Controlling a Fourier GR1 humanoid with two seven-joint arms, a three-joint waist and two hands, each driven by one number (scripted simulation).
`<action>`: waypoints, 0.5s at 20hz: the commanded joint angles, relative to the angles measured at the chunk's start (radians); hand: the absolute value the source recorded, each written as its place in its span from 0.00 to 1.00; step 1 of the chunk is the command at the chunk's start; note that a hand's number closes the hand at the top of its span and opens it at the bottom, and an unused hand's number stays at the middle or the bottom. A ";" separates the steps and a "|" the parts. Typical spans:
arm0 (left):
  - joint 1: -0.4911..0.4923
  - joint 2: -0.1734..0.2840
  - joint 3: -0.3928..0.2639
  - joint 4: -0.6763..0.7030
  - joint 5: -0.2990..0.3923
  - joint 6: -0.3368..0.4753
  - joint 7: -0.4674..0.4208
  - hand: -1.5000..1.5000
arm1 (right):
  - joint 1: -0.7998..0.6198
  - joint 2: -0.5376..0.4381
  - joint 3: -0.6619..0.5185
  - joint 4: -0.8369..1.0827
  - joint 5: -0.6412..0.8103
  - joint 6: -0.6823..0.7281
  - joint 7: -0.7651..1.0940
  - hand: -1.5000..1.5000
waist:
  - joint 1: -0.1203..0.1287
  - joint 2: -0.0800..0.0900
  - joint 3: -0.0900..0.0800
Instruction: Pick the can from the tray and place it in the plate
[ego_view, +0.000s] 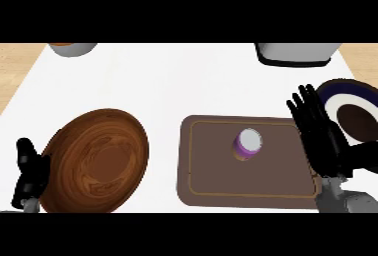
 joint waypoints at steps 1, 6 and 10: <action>-0.022 -0.006 0.017 -0.019 -0.007 -0.030 -0.045 0.50 | -0.067 0.038 0.056 -0.020 0.079 -0.084 0.043 1.00 | 0.000 0.023 0.030; -0.102 -0.031 -0.030 -0.086 -0.080 -0.100 -0.291 0.50 | -0.315 0.134 0.190 0.162 0.277 -0.270 0.153 1.00 | 0.043 0.029 0.025; -0.102 -0.051 -0.036 -0.084 -0.061 -0.099 -0.264 0.50 | -0.223 0.097 0.206 0.190 0.610 -0.545 0.029 0.00 | 0.008 0.025 0.026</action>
